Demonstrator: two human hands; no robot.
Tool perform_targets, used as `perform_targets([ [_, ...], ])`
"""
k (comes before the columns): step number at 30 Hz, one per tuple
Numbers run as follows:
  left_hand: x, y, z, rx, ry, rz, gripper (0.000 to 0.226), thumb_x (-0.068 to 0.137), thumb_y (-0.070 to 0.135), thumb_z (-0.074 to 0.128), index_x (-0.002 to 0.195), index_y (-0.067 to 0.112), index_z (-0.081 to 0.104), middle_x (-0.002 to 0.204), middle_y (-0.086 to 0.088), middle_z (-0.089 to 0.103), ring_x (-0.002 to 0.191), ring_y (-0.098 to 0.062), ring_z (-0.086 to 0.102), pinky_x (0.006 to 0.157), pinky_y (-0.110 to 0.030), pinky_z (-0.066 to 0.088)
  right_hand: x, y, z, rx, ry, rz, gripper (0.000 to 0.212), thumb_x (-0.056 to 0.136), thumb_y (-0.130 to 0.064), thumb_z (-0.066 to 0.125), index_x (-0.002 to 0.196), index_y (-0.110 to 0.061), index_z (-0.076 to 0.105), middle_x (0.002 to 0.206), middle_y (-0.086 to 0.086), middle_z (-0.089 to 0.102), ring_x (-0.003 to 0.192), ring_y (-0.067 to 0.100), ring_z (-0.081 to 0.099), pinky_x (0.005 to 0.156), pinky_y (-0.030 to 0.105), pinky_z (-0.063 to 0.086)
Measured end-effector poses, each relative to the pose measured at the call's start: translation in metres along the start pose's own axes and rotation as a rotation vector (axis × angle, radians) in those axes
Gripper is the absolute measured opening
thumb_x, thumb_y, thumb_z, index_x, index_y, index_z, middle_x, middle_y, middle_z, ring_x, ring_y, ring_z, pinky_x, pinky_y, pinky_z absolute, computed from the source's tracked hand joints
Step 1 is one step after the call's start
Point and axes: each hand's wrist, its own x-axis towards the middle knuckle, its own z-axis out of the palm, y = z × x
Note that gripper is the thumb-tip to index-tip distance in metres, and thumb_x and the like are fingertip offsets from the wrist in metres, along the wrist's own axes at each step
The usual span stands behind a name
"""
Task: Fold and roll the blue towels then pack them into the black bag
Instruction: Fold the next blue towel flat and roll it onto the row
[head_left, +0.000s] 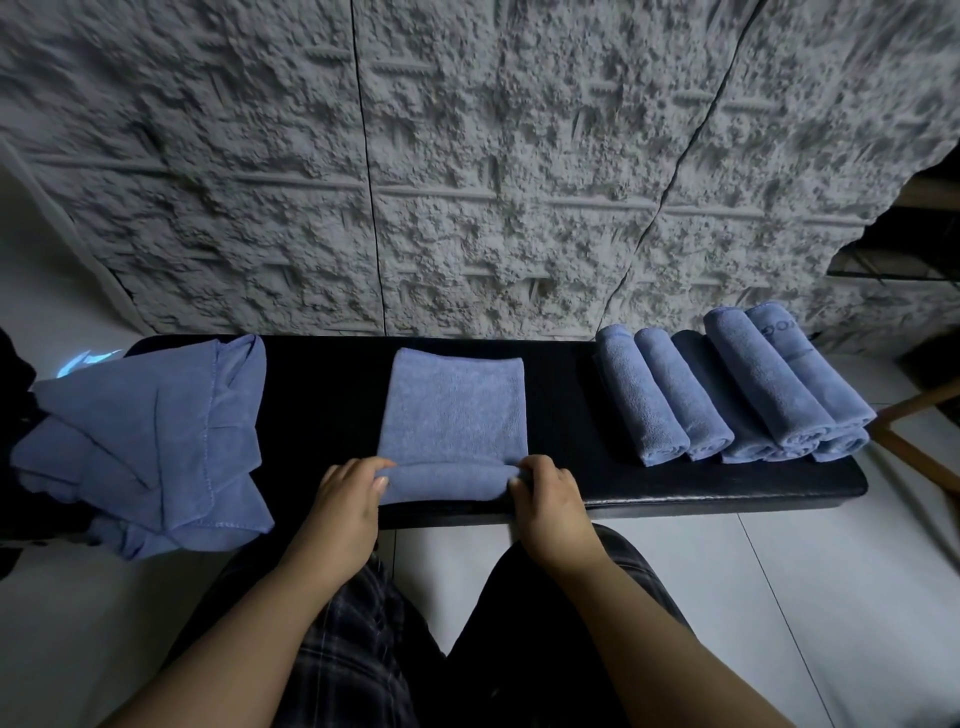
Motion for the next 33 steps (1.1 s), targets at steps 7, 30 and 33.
perform_targets([
  [7,0.000,0.006,0.005,0.101,0.079,-0.059,0.029,0.097,0.011,0.042,0.120,0.004,0.057,0.114,-0.014,0.058,0.103,-0.029,0.046,0.088,-0.033,0.036,0.000,-0.001,0.011,-0.067,0.074,0.010,0.042,0.094,-0.035,0.030,0.106,-0.004,0.055,0.107,0.012,0.058,0.086,0.020,0.033,0.083,0.034,0.032],
  [30,0.003,0.001,0.004,0.130,0.080,0.066,0.043,0.077,0.007,0.071,0.114,0.022,0.056,0.121,0.008,0.052,0.104,-0.019,0.048,0.082,-0.033,0.038,0.001,0.002,0.007,-0.182,0.087,-0.271,0.042,0.070,-0.006,0.066,0.111,-0.011,0.057,0.110,0.007,0.056,0.098,0.026,0.052,0.083,0.035,0.048],
  [33,0.005,0.001,0.003,0.120,0.076,0.060,0.040,0.082,0.005,0.065,0.117,0.022,0.055,0.123,0.009,0.051,0.103,-0.018,0.047,0.083,-0.031,0.034,0.003,0.003,0.004,-0.157,0.083,-0.271,0.040,0.073,0.002,0.068,0.112,-0.008,0.061,0.111,0.007,0.058,0.099,0.025,0.052,0.089,0.028,0.042],
])
